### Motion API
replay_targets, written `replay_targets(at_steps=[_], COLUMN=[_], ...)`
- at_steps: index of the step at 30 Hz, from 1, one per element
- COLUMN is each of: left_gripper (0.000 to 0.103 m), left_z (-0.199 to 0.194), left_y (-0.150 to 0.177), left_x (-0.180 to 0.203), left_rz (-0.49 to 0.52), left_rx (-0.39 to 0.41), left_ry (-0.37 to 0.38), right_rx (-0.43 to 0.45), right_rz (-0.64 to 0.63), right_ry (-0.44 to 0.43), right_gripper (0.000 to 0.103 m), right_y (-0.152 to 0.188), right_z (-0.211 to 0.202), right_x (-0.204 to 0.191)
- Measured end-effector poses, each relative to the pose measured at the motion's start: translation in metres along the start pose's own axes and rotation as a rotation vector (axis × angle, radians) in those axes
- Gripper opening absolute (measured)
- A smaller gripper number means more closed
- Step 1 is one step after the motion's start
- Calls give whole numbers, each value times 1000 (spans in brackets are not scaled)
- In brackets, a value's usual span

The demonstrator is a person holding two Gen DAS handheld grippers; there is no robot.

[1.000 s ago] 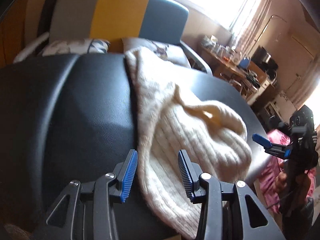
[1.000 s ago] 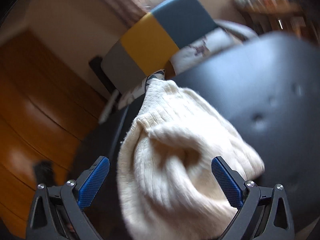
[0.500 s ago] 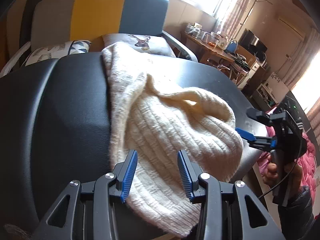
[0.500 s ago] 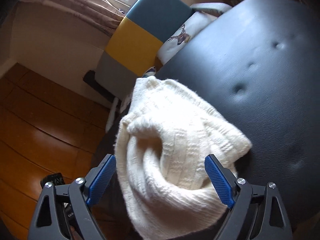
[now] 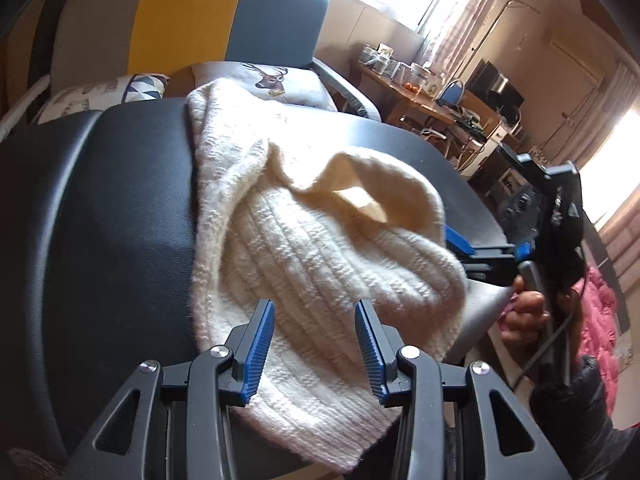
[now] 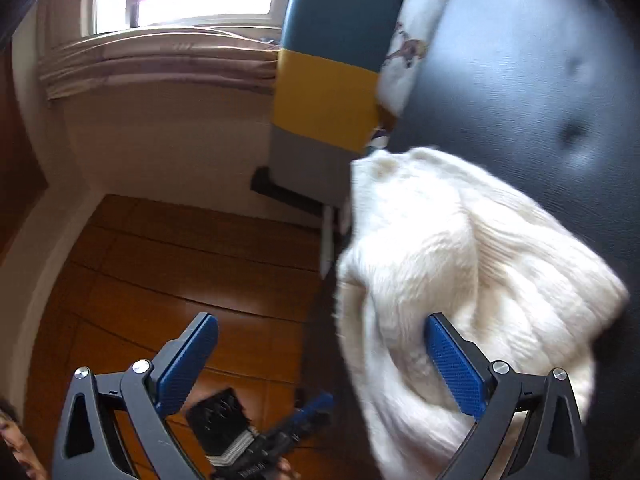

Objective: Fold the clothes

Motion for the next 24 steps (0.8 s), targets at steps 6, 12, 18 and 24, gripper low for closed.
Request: replay_targets(at_steps=[6,12,18,24], left_gripper=[41,41,41,35], left_z=[5,44,80,110], left_y=[-23,-43,-50,-47], left_x=[28,75,117,144], left_rz=[22,70,153,262], left_rx=[-5,-106,-174,-239], left_ry=[64,94,44,-42], right_rx=[-5,-10,-121,-175], right_rz=[-129,-207,-393,-432], right_ry=[184,254,357,419], right_gripper=[103,103,103,103], right_y=[7,30,63,73], right_z=[-6,-51,-61,-56], right_x=[-13,-10,-13,7])
Point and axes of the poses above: each gripper's, at about its wrist camera, not at the fingertips, and z roughly the way its jaws point, x to its right, y to its underside, the point moved 4 cm from there along z, roughly the way its jaws point, and after that the axes turned 5 degrees about x, right-handed, at the moved point
